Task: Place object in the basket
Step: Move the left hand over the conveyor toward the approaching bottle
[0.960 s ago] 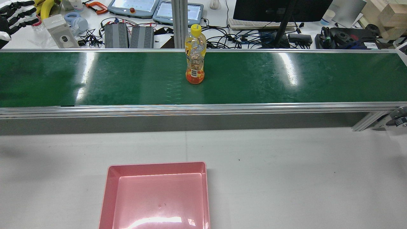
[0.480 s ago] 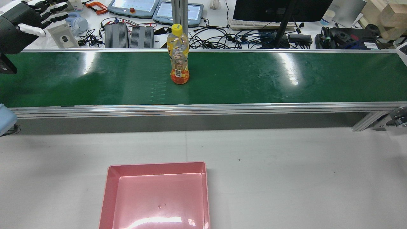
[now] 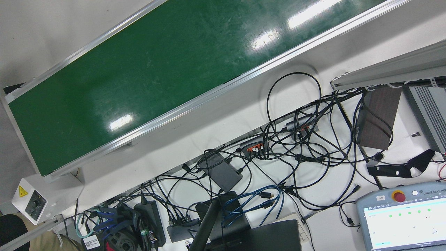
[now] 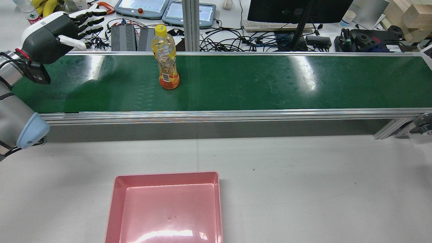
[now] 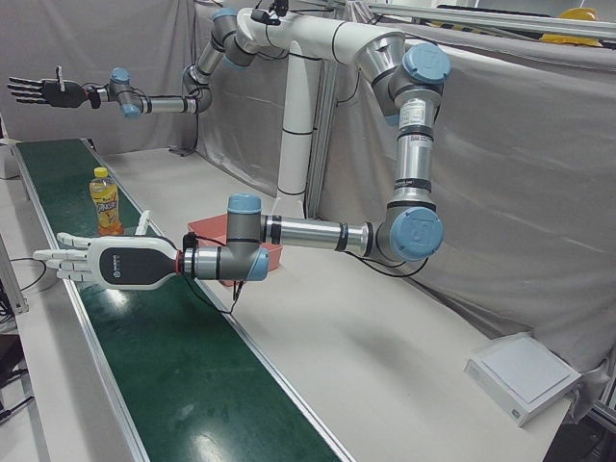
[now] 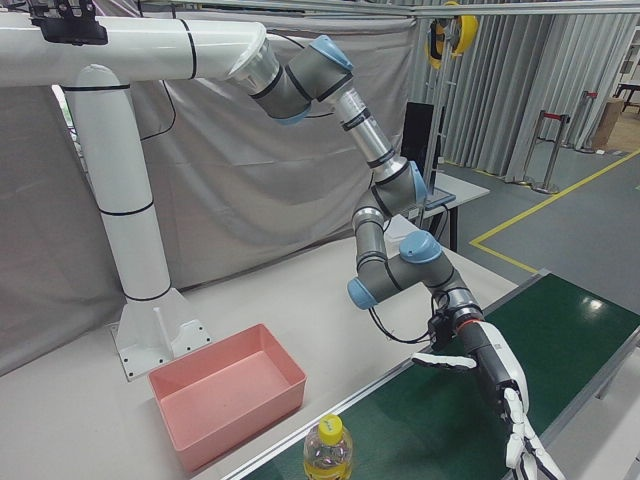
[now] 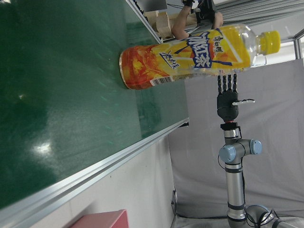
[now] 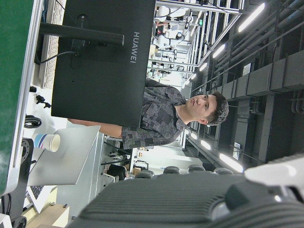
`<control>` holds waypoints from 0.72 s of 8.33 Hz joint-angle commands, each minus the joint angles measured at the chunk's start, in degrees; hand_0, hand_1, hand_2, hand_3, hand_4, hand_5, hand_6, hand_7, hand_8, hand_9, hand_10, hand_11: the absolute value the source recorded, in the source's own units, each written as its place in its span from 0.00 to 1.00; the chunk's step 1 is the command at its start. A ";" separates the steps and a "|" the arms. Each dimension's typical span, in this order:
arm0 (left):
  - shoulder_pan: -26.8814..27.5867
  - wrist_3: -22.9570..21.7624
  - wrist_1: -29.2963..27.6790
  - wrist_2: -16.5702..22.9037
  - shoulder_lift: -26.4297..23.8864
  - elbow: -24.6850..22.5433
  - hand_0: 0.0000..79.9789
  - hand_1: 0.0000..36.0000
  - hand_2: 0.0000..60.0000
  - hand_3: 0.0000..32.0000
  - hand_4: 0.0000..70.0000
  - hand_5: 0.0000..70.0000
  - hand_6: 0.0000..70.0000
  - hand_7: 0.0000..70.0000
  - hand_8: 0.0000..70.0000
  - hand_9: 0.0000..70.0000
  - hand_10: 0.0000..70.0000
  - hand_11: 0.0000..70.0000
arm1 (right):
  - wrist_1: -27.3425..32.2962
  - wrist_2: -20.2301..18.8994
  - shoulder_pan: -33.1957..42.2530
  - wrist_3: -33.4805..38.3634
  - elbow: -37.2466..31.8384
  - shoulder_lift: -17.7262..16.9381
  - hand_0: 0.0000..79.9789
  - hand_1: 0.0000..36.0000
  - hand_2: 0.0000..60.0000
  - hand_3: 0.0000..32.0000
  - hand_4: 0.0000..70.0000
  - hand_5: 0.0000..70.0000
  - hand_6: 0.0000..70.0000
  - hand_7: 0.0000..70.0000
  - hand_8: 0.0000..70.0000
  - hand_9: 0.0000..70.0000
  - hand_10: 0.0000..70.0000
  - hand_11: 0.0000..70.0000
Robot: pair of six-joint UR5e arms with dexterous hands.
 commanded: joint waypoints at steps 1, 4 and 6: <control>0.58 0.56 -0.26 -0.09 -1.64 1.10 0.58 0.11 0.00 0.00 0.24 0.23 0.00 0.00 0.09 0.17 0.12 0.18 | 0.00 0.00 0.00 0.00 0.00 -0.04 0.00 0.00 0.00 0.00 0.00 0.00 0.00 0.00 0.00 0.00 0.00 0.00; 2.93 0.38 -2.26 0.00 -2.17 1.28 0.58 0.12 0.00 0.00 0.24 0.22 0.00 0.00 0.09 0.16 0.12 0.19 | 0.00 0.00 0.00 0.00 0.00 -0.04 0.00 0.00 0.00 0.00 0.00 0.00 0.00 0.00 0.00 0.00 0.00 0.00; 3.21 0.38 -4.82 0.09 -3.22 2.94 0.59 0.06 0.00 0.00 0.23 0.21 0.00 0.00 0.09 0.16 0.11 0.17 | 0.00 0.00 0.00 0.00 0.09 -0.04 0.00 0.00 0.00 0.00 0.00 0.00 0.00 0.00 0.00 0.00 0.00 0.00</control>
